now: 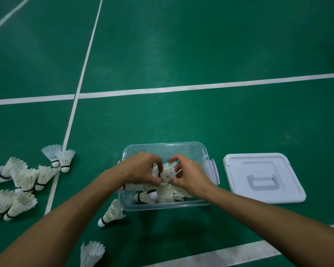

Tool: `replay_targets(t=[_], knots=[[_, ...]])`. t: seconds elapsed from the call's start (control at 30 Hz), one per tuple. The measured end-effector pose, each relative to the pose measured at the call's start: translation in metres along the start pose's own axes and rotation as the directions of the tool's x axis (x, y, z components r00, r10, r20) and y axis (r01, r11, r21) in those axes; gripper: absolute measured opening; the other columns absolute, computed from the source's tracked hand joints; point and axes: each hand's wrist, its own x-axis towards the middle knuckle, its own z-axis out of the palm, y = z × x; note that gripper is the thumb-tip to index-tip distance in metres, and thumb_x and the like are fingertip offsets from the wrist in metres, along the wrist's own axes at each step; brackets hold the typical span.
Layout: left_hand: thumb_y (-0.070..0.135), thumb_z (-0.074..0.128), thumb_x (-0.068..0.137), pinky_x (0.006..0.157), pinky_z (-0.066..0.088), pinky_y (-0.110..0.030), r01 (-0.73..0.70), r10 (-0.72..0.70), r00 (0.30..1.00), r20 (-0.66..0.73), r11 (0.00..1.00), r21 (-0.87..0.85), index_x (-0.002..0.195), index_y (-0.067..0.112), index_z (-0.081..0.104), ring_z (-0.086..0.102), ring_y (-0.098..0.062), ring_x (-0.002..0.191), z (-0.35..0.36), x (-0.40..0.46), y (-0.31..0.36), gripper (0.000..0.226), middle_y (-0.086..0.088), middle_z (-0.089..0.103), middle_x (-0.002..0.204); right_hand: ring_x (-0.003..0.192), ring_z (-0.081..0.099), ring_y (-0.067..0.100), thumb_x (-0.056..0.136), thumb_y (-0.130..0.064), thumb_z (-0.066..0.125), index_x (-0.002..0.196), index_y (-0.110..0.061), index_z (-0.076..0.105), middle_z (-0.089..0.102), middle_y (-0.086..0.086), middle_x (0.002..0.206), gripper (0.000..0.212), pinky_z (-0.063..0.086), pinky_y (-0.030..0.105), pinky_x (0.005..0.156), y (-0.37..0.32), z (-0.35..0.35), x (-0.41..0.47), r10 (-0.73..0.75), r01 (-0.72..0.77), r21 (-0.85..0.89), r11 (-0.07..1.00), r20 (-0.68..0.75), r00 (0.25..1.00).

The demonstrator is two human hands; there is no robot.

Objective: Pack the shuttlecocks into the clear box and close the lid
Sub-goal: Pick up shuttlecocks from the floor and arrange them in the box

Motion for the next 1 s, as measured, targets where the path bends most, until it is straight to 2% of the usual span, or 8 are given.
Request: replay_targets(t=[0.2, 0.27, 0.4, 0.57, 0.7, 0.8, 0.9, 1.0], knots=[[0.043, 0.082, 0.081, 0.076, 0.055, -0.037, -0.001, 0.000, 1.000, -0.022, 0.999, -0.040, 0.113, 0.028, 0.066, 0.067, -0.022, 0.089, 0.002, -0.001, -0.001, 0.039, -0.004, 0.069, 0.086, 0.082, 0.067, 0.006, 0.089, -0.012, 0.083, 0.140, -0.022, 0.049, 0.067, -0.006, 0.094, 0.062, 0.053, 0.020, 0.071, 0.005, 0.012, 0.010, 0.014, -0.019, 0.104, 0.994, 0.044, 0.999], [0.042, 0.082, 0.081, 0.074, 0.054, -0.040, 0.000, -0.002, 0.999, -0.033, 0.997, -0.079, 0.114, 0.029, 0.061, 0.066, -0.022, 0.084, 0.003, -0.001, -0.002, 0.042, -0.007, 0.071, 0.087, 0.085, 0.068, 0.007, 0.088, -0.014, 0.083, 0.141, -0.023, 0.049, 0.069, -0.007, 0.094, 0.064, 0.055, 0.021, 0.075, 0.010, 0.014, 0.012, 0.034, -0.040, 0.124, 0.992, 0.051, 0.998], [0.041, 0.085, 0.080, 0.056, 0.034, -0.032, -0.015, 0.002, 0.998, -0.067, 0.980, -0.199, 0.110, 0.032, 0.055, 0.041, -0.009, 0.052, 0.006, -0.003, -0.007, 0.043, 0.002, 0.055, 0.061, 0.086, 0.067, 0.008, 0.089, -0.017, 0.083, 0.141, -0.024, 0.050, 0.068, -0.008, 0.093, 0.063, 0.060, 0.030, 0.084, 0.015, 0.018, 0.013, 0.027, -0.036, 0.093, 0.995, 0.097, 0.995], [0.046, 0.089, 0.078, 0.057, 0.031, -0.033, -0.066, 0.027, 0.992, -0.125, 0.945, -0.322, 0.108, 0.036, 0.055, 0.039, -0.008, 0.052, 0.000, -0.011, -0.009, 0.047, 0.005, 0.054, 0.057, 0.088, 0.068, 0.011, 0.091, -0.016, 0.081, 0.144, -0.025, 0.048, 0.069, -0.005, 0.097, 0.063, 0.059, 0.029, 0.081, 0.011, 0.018, 0.015, 0.010, -0.019, 0.092, 0.996, 0.105, 0.994], [0.048, 0.092, 0.075, 0.056, 0.030, -0.031, -0.108, 0.048, 0.984, -0.171, 0.925, -0.364, 0.110, 0.035, 0.053, 0.041, -0.009, 0.054, -0.007, -0.020, -0.006, 0.054, 0.004, 0.057, 0.061, 0.096, 0.068, 0.014, 0.089, -0.015, 0.083, 0.149, -0.025, 0.045, 0.066, -0.006, 0.100, 0.071, 0.061, 0.037, 0.089, 0.007, 0.012, 0.010, -0.005, -0.011, 0.110, 0.994, 0.147, 0.989], [0.046, 0.095, 0.071, 0.053, 0.027, -0.026, -0.134, 0.065, 0.978, -0.197, 0.924, -0.357, 0.113, 0.031, 0.051, 0.040, -0.008, 0.053, -0.016, -0.026, 0.000, 0.062, 0.009, 0.055, 0.059, 0.108, 0.065, 0.009, 0.086, -0.024, 0.087, 0.150, -0.027, 0.046, 0.067, -0.011, 0.113, 0.076, 0.059, 0.037, 0.097, 0.003, -0.007, 0.002, -0.033, 0.019, 0.089, 0.996, 0.159, 0.987], [0.043, 0.098, 0.066, 0.053, 0.027, -0.025, -0.157, 0.084, 0.974, -0.210, 0.919, -0.362, 0.113, 0.030, 0.048, 0.041, -0.008, 0.055, -0.025, -0.029, 0.006, 0.070, 0.012, 0.057, 0.060, 0.118, 0.060, 0.003, 0.088, -0.033, 0.085, 0.143, -0.032, 0.055, 0.062, -0.015, 0.134, 0.063, 0.059, 0.036, 0.098, -0.006, -0.031, -0.006, -0.103, 0.098, 0.047, 0.994, 0.095, 0.990], [0.041, 0.099, 0.064, 0.054, 0.028, -0.024, -0.197, 0.129, 0.972, -0.197, 0.902, -0.383, 0.113, 0.031, 0.045, 0.042, -0.008, 0.055, -0.033, -0.028, 0.016, 0.074, 0.009, 0.060, 0.061, 0.121, 0.061, 0.002, 0.091, -0.025, 0.082, 0.137, -0.034, 0.062, 0.061, -0.023, 0.139, 0.051, 0.063, 0.035, 0.090, -0.021, -0.047, -0.007, -0.176, 0.157, 0.204, 0.966, 0.081, 0.981]])
